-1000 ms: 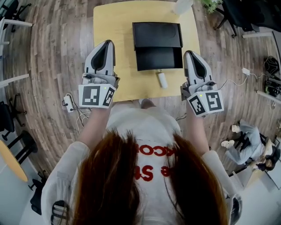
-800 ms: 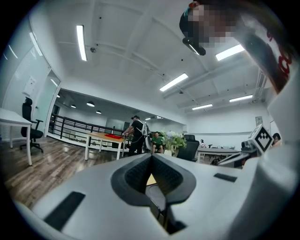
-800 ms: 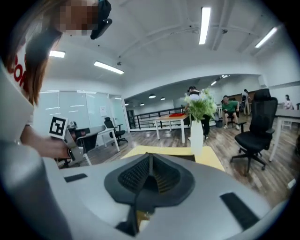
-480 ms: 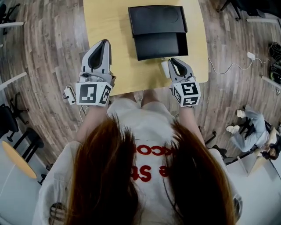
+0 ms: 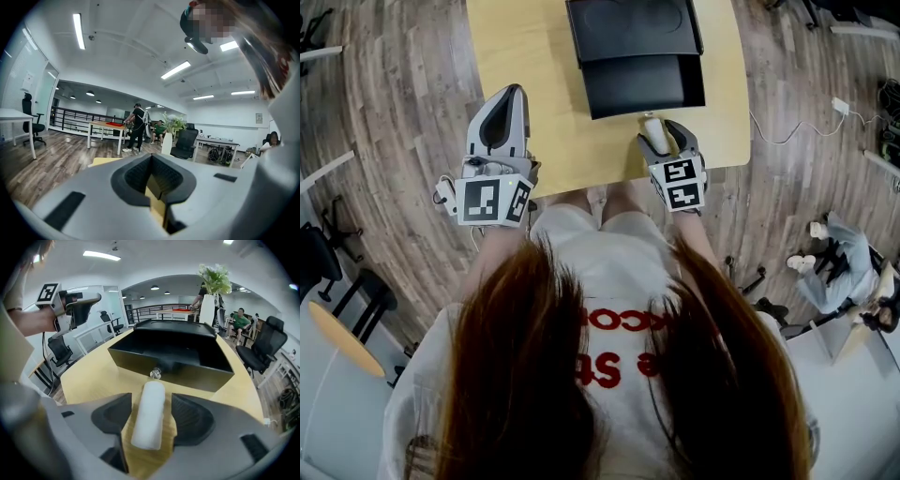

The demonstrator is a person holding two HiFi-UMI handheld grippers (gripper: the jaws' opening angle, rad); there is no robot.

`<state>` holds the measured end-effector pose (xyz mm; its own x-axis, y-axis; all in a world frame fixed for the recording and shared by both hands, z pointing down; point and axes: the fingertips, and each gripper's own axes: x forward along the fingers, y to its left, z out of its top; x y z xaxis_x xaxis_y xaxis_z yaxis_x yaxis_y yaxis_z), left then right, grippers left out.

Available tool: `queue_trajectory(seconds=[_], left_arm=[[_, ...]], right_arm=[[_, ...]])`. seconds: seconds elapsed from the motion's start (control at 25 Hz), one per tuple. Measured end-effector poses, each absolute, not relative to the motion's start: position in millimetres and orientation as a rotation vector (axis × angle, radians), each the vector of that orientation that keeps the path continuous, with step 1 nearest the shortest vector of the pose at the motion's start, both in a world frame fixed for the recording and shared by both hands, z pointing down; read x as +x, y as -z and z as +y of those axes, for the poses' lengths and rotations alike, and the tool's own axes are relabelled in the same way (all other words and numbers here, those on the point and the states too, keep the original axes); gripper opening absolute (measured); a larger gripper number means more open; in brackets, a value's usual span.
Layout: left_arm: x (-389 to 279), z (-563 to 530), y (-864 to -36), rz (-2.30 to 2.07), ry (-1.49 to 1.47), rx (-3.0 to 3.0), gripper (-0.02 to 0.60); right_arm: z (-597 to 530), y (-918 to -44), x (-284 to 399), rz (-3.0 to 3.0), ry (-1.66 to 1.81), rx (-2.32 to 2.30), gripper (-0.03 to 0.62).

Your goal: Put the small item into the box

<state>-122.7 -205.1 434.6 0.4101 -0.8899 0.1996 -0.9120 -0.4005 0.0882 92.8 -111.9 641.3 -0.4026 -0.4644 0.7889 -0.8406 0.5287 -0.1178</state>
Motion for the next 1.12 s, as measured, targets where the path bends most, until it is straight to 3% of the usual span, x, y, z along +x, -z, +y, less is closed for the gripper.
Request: queue_trajectory(seconds=[0.12,0.2,0.64,1.12], left_arm=[[-122.7,-204.2,-435.1,-1.609,-0.181,2.475,0.006],[-122.5,-204.6,-434.2,-1.614,-0.178,2.474,0.006],[-126.3,-213.5,-406.4,-1.661,-0.106,2.512,0.006],[-123.6,-230.5,-350.5,-1.744,0.009,2.589,0.006]], right_arm=[[-111.4,-642.4,94.0,-2.037,-0.661,1.071,0.245],[-113.4,-636.2,95.1,-2.05,-0.641,1.088,0.143],[-145.0,-563.2,90.0,-2.259,-0.653,1.23,0.133],[-211.6,-404.7,95.0,-2.671,-0.482,1.516,0.133]])
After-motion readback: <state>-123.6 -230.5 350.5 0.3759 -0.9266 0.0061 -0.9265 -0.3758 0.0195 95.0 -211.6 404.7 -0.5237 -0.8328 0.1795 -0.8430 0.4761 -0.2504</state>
